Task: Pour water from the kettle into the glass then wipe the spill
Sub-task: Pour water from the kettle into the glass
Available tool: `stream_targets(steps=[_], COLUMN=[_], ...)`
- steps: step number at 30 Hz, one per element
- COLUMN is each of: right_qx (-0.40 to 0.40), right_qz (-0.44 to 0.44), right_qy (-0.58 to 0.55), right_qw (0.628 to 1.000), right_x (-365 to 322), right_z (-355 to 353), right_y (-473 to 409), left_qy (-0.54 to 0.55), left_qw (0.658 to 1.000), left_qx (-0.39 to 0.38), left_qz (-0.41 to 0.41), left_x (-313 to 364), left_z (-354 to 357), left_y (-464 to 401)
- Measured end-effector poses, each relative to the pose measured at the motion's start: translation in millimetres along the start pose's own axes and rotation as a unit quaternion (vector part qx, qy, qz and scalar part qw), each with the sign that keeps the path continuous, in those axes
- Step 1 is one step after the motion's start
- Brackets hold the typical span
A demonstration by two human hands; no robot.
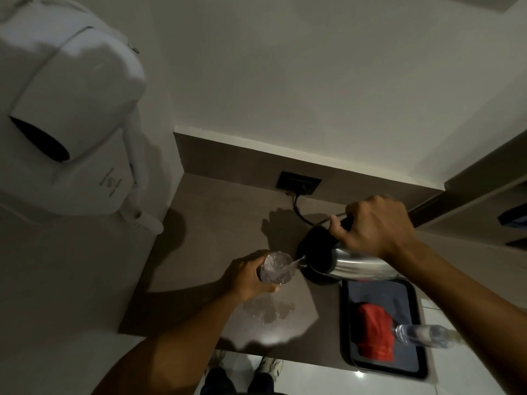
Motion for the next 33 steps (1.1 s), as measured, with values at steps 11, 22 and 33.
stream_targets(steps=[11,22,33], right_qx=[-0.016,-0.015,0.073], right_qz=[0.008,0.107,0.316], right_qy=[-0.057,-0.258,-0.484], right_qw=[0.998,0.96,0.812], right_x=[-1,41,122], right_z=[16,49,98], right_y=[1,29,76], left_qy=[0.004,0.032,0.026], left_qw=[1.0,0.999,1.0], left_qx=[-0.001,-0.021,-0.007], left_qz=[-0.011,-0.019,-0.003], left_x=[-3,-5,-5], left_z=[1,7,5], left_y=[0,1,0])
Point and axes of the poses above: each hand's wrist, its own y-axis away from the middle knuckle, its own z-axis out of the palm, x = y × z, the point moved 10 cm from there along -y, towards the middle knuckle, and after that the axes turned 4 degrees about -y, right-handed, at the moved point
